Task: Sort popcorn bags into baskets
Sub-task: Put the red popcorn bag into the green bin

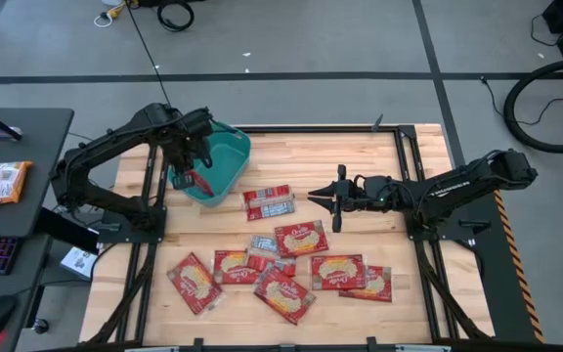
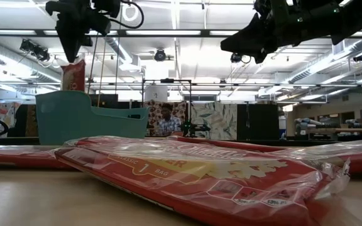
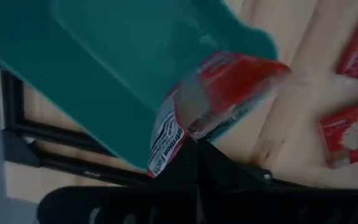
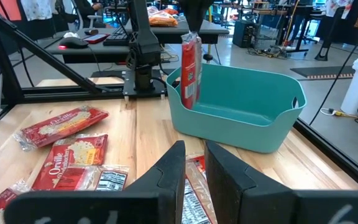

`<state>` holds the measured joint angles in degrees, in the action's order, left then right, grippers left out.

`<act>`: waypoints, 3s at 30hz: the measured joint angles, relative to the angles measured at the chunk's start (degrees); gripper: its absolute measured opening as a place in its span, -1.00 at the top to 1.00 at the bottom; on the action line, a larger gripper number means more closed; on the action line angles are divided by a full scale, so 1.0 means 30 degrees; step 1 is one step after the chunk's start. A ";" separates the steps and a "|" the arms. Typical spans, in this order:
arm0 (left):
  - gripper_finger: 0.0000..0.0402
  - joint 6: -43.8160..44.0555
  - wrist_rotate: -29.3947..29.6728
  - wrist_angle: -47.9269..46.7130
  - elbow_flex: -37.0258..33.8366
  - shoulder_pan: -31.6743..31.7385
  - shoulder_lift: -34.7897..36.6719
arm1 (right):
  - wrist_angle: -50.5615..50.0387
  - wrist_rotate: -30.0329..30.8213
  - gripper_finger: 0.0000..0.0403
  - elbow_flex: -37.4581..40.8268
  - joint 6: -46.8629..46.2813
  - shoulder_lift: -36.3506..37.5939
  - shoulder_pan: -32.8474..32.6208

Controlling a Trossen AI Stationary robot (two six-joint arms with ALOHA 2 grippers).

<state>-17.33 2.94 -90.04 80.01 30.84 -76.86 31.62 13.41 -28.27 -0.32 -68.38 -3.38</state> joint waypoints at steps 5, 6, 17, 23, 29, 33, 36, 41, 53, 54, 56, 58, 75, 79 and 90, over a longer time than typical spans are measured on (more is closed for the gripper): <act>1.00 -0.0261 -0.0571 0.0152 -0.0263 0.0073 -0.0507 | 0.0007 -0.0006 0.67 0.0000 0.0000 0.0000 0.0000; 1.00 -0.0390 -0.0521 0.0035 -0.0495 0.0111 -0.0629 | 0.0000 -0.0006 0.67 0.0000 0.0000 0.0000 0.0007; 1.00 -0.2023 0.2590 0.1332 -0.2812 0.0386 -0.1749 | 0.0269 -0.0020 0.67 -0.0007 0.0167 0.0000 0.0000; 1.00 -0.2461 0.2600 0.2127 -0.2805 0.0375 -0.1749 | 0.0409 -0.0013 0.67 -0.0007 0.0182 0.0000 0.0044; 1.00 -0.2583 0.3070 0.4472 -0.2798 0.0389 -0.1749 | 0.0444 -0.0019 0.67 -0.0007 0.0182 0.0000 0.0041; 0.99 -0.2884 0.3189 0.6876 -0.2798 0.0419 -0.1749 | 0.0444 -0.0019 0.67 -0.0007 0.0182 0.0000 0.0044; 0.99 -0.2904 0.3306 0.8227 -0.2798 0.0438 -0.1749 | 0.0437 -0.0013 0.67 -0.0007 0.0182 0.0000 0.0044; 0.98 -0.2949 0.3271 0.8699 -0.2798 0.0903 -0.2180 | 0.0419 -0.0013 0.67 -0.0007 0.0182 0.0000 0.0044; 0.97 -0.3599 0.3141 0.9610 -0.2798 0.1484 -0.4910 | 0.0408 -0.0013 0.67 -0.0007 0.0182 0.0000 0.0041; 0.97 -0.3635 0.3154 0.9628 -0.2798 0.1490 -0.5115 | 0.0408 -0.0013 0.67 -0.0007 0.0182 0.0000 0.0038; 0.97 -0.3663 0.3161 0.9648 -0.2798 0.1490 -0.5507 | 0.0401 -0.0013 0.67 -0.0007 0.0182 0.0000 0.0040; 0.97 -0.3663 0.3166 0.9595 -0.2798 0.1490 -0.5784 | 0.0395 -0.0013 0.67 -0.0007 0.0182 0.0000 0.0044; 0.12 -0.3301 0.3942 0.9886 -0.1142 -0.0478 -0.5063 | 0.0342 -0.0006 0.67 -0.0007 0.0267 0.0000 0.0044; 0.14 -0.1762 -0.0535 1.1858 -0.1127 -0.1741 -0.5042 | 0.0353 -0.0006 0.67 -0.0007 0.0423 0.0000 0.0044; 0.19 0.1738 -0.0529 1.6329 -0.2856 -0.4852 -0.7247 | 0.0332 0.0001 0.67 -0.0007 0.0335 -0.0003 -0.0007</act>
<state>-12.11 1.36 -41.05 71.44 16.29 -98.60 32.61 13.41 -28.29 0.69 -68.39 -3.40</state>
